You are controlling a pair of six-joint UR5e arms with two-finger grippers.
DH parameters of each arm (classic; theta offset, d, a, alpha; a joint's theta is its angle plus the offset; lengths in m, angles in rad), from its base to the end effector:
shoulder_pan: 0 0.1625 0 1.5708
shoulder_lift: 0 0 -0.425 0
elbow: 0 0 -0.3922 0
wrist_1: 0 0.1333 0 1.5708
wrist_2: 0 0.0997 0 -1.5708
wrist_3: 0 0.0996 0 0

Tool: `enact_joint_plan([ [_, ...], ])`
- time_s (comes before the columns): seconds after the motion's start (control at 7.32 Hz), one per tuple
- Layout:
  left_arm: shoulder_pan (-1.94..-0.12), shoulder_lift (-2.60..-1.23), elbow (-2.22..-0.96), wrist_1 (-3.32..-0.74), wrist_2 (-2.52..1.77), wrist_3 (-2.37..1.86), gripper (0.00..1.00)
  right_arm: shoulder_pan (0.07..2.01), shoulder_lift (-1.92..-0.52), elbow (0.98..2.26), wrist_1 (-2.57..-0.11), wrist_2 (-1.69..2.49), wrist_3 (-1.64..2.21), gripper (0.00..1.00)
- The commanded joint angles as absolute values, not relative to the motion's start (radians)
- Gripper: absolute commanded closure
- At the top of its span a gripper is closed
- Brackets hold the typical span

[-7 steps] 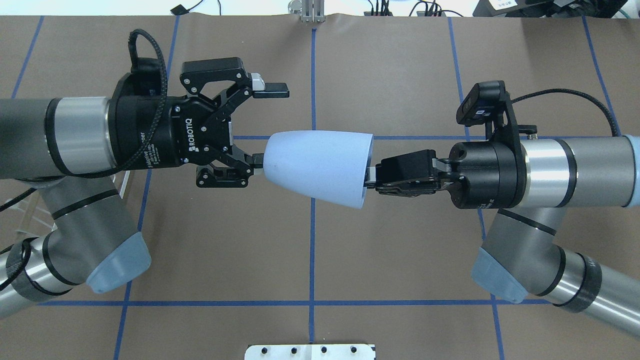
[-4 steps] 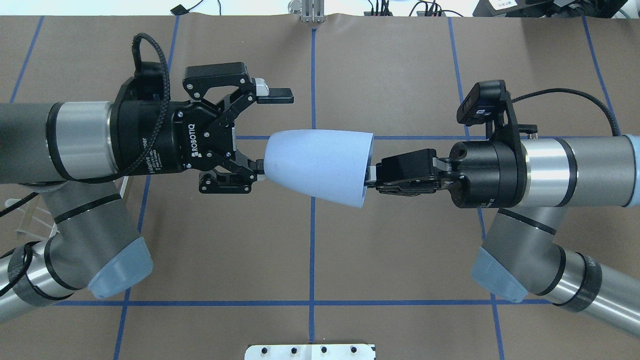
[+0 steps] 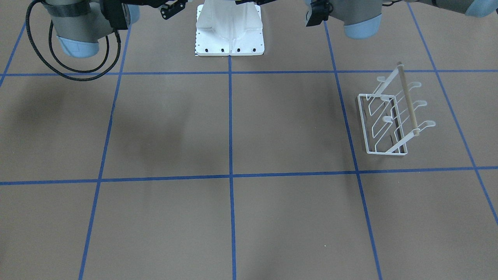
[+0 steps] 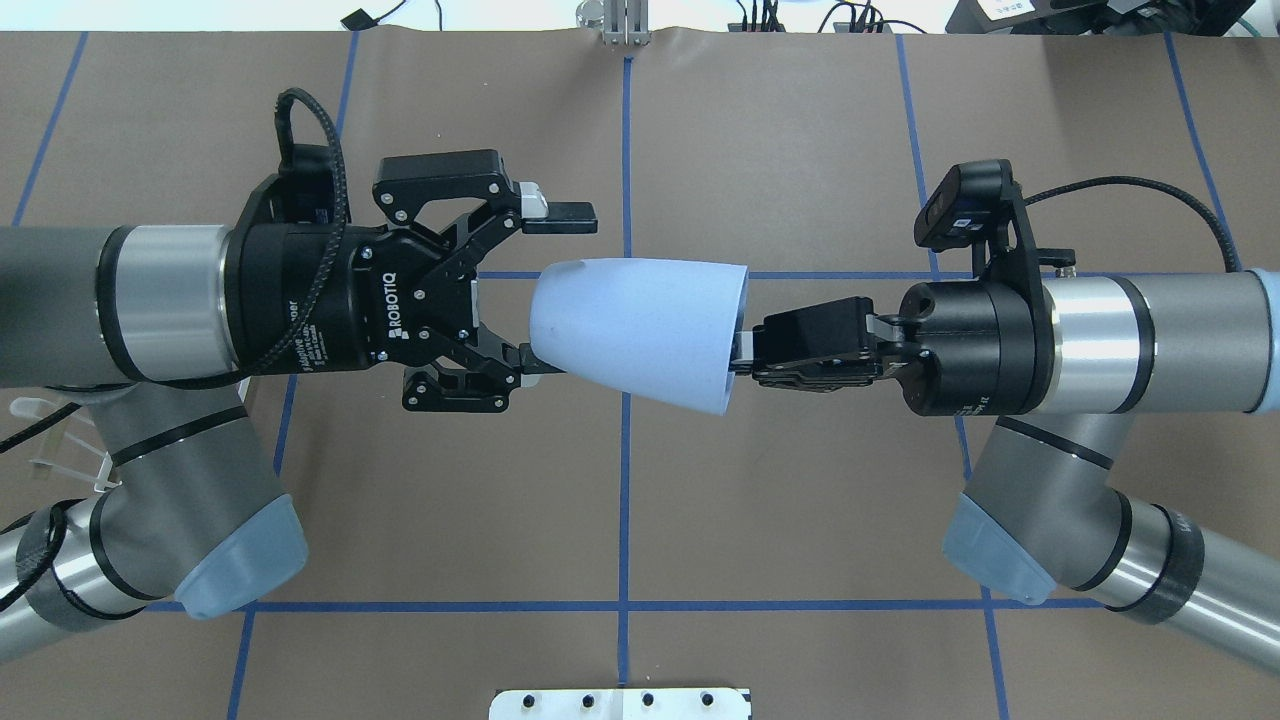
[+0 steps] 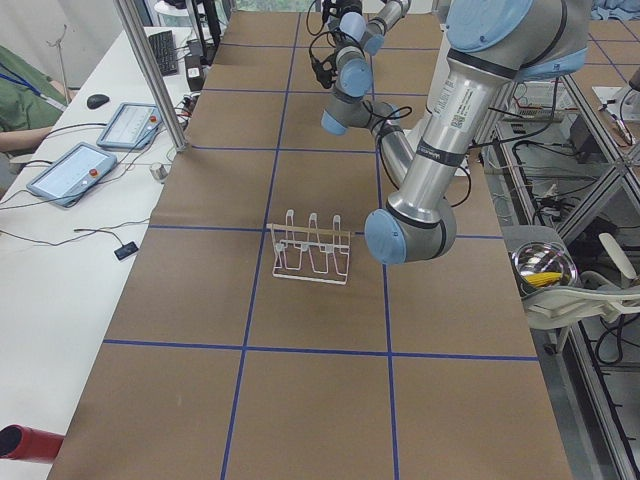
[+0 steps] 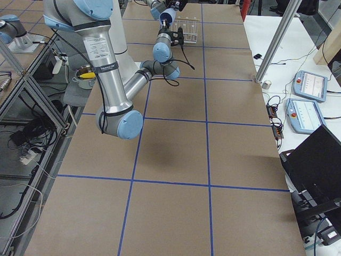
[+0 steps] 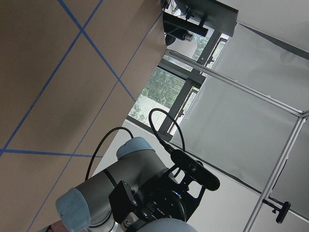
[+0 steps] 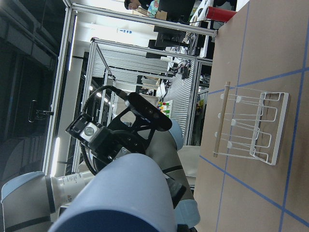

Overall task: Hang cup on cup holder
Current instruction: 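Close the left gripper on the cup while the right gripper releases and withdraws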

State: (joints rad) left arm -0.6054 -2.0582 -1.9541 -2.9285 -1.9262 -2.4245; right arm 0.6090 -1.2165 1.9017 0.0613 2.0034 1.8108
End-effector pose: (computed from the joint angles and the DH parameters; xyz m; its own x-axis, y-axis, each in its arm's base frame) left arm 0.3260 -0.3456 0.1021 -0.5617 -0.4706 -0.6805 -0.1770 0.8718 -0.4568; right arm -0.3166 -0.3324 0.1783 -0.6045 -0.1585 0.7807 -0.1269 0.9867 0.1020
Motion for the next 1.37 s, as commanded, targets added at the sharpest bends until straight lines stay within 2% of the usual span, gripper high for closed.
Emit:
enact_joint_plan([
  [0.0, -0.604, -2.051, -1.965, -2.928, -1.927, -2.424, 0.02, 0.609, -1.221, 1.901, 0.061, 2.003, 1.810, 1.00],
  [0.14, -0.604, -2.051, -1.965, -2.928, -1.928, -2.424, 0.06, 0.609, -1.221, 1.901, 0.061, 2.002, 1.810, 1.00],
  [0.27, -0.604, -2.051, -1.973, -2.928, -1.931, -2.425, 0.65, 0.609, -1.223, 1.901, 0.063, 2.002, 1.812, 0.83],
  [0.41, -0.604, -2.048, -1.971, -2.928, -1.937, -2.418, 1.00, 0.609, -1.223, 1.904, 0.063, 1.994, 1.828, 0.01],
  [0.96, -0.604, -2.048, -1.983, -2.924, -1.989, -2.410, 1.00, 0.615, -1.239, 1.907, 0.115, 1.985, 1.881, 0.00],
  [1.23, -0.658, -2.046, -1.980, -2.918, -2.000, -2.405, 1.00, 0.646, -1.313, 1.902, 0.120, 1.990, 1.871, 0.00],
])
